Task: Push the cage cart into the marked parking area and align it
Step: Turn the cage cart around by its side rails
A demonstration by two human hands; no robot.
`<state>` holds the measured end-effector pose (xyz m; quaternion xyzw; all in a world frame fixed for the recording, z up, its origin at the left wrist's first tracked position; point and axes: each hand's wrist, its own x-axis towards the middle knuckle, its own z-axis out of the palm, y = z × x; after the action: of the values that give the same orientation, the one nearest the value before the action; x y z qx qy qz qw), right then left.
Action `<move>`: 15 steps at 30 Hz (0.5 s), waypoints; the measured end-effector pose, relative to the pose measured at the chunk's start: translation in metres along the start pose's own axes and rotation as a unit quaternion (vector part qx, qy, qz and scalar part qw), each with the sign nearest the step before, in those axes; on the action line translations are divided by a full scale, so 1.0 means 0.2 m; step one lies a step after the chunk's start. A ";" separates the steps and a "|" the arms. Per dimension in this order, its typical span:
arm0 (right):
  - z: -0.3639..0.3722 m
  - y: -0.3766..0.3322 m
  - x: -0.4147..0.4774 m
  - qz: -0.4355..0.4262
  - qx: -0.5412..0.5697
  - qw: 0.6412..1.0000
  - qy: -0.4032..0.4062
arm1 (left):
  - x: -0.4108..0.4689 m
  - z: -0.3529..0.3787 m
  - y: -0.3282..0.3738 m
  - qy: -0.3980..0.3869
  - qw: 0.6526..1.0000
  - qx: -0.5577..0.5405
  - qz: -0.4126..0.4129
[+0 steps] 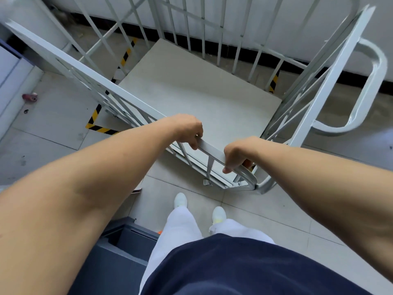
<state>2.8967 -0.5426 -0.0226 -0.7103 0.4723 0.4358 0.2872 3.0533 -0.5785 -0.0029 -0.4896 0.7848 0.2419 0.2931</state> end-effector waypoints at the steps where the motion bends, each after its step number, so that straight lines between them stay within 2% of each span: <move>1: -0.02 0.00 0.02 0.000 0.027 1.000 -0.005 | 0.01 -0.02 -0.05 -0.011 1.000 -0.003 0.006; 3: -0.06 -0.02 0.07 -0.012 0.101 0.995 0.011 | 0.03 -0.04 -0.14 -0.026 0.999 -0.003 0.018; 6: -0.16 -0.08 0.16 -0.025 0.148 0.988 0.046 | 0.09 -0.09 -0.27 -0.035 0.998 0.023 0.042; 15: -0.39 -0.26 0.29 0.009 0.311 0.949 0.048 | 0.22 -0.17 -0.53 -0.117 0.981 0.075 0.139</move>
<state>2.9816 -0.6101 -0.0393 -0.6017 0.6038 0.2350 0.4671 3.1272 -0.6718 -0.0183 -0.3209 0.8212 0.2765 0.3824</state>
